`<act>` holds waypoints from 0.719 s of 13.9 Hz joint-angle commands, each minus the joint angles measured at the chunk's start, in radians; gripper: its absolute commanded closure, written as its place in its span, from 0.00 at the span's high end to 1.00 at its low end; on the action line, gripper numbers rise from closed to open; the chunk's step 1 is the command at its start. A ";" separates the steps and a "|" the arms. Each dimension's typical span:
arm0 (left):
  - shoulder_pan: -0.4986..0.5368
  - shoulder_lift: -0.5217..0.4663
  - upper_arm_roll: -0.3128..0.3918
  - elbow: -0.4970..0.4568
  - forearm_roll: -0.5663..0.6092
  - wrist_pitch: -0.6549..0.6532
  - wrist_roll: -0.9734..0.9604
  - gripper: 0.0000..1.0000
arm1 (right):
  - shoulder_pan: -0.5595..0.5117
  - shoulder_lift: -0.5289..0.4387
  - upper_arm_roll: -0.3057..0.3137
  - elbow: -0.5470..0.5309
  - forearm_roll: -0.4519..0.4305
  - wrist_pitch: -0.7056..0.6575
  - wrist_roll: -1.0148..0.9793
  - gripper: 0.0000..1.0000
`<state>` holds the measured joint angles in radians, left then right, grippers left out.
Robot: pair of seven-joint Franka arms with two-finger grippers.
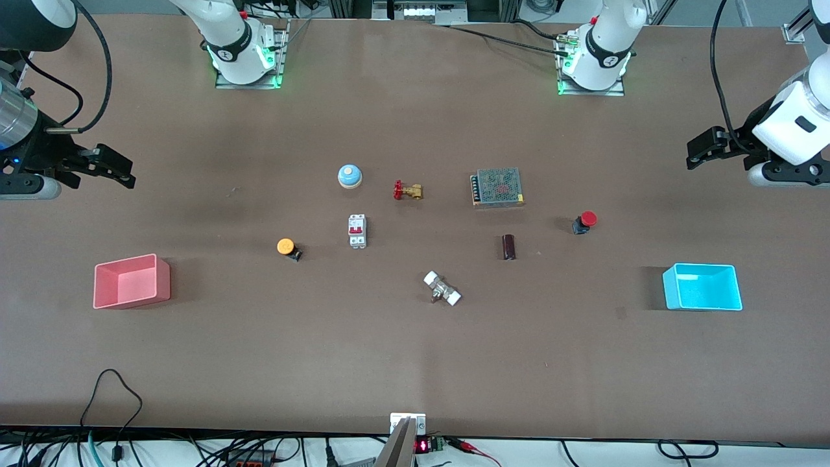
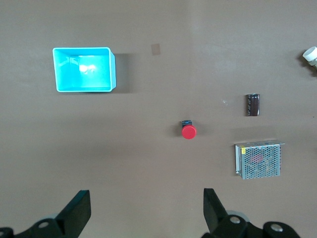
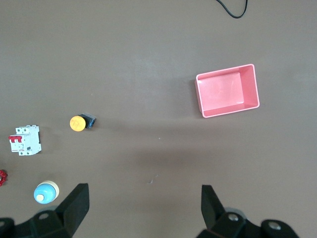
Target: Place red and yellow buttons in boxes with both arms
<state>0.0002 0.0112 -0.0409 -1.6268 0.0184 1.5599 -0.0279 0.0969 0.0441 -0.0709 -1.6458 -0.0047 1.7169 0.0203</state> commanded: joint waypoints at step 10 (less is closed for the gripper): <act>-0.005 0.007 0.010 -0.005 -0.014 -0.029 0.019 1.00 | -0.005 0.075 0.068 -0.002 0.023 0.000 -0.014 1.00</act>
<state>0.0002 0.0122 -0.0405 -1.6282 0.0184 1.5486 -0.0279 0.0974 0.0857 -0.0348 -1.6496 0.0051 1.7161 0.0195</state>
